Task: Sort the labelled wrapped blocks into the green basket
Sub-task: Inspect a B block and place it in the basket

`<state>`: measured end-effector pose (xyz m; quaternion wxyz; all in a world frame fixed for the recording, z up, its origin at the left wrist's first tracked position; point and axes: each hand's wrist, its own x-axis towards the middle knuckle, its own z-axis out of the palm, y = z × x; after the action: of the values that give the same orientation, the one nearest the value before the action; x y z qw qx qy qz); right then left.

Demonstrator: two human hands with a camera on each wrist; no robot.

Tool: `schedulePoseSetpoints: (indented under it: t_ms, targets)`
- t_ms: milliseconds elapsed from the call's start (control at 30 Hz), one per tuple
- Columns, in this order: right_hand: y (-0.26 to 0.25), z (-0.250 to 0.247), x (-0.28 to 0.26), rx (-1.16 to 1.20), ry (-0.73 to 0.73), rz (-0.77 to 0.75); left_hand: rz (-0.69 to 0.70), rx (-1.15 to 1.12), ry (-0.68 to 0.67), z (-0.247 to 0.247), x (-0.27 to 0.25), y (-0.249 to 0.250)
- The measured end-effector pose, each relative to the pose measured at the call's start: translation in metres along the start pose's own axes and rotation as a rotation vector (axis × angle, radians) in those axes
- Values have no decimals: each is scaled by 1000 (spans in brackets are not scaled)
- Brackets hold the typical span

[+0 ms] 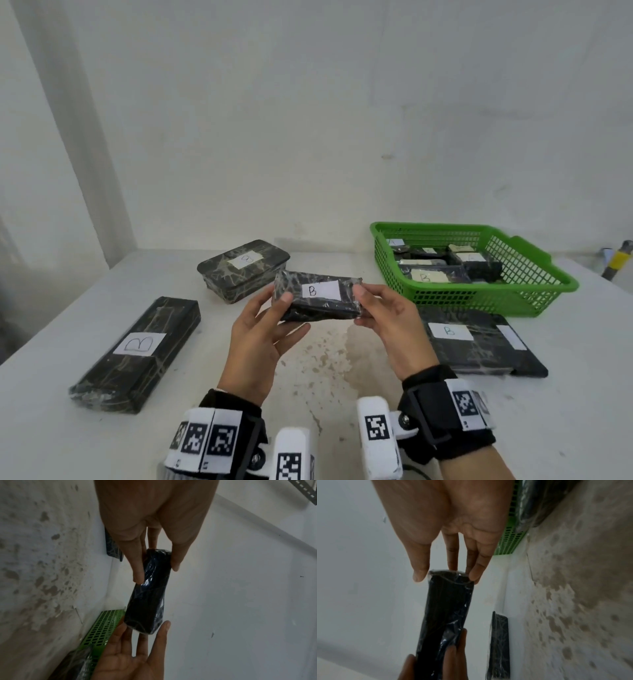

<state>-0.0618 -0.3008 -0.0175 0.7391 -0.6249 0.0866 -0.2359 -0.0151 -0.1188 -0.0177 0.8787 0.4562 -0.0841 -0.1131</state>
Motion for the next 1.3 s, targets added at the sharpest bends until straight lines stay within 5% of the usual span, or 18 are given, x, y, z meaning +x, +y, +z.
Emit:
schedulePoseSetpoints:
  t_ms: [467,700,833,967,1300]
  targets:
    - [-105,-137,57,-333,166,54,-155,63,-193,137,45,-54]
    - [-147,-219,112,-573,358,65,95,202,83,165,76,-97]
    - [-153,-248,140,-750,434,117,114,278,130,168,91,-111]
    - [-148,-267,157,-981,382,239,50,306,100,166,105,-122]
    - [-138,-289,162,-1128,230,508,-61,232,-23,155,113,-135]
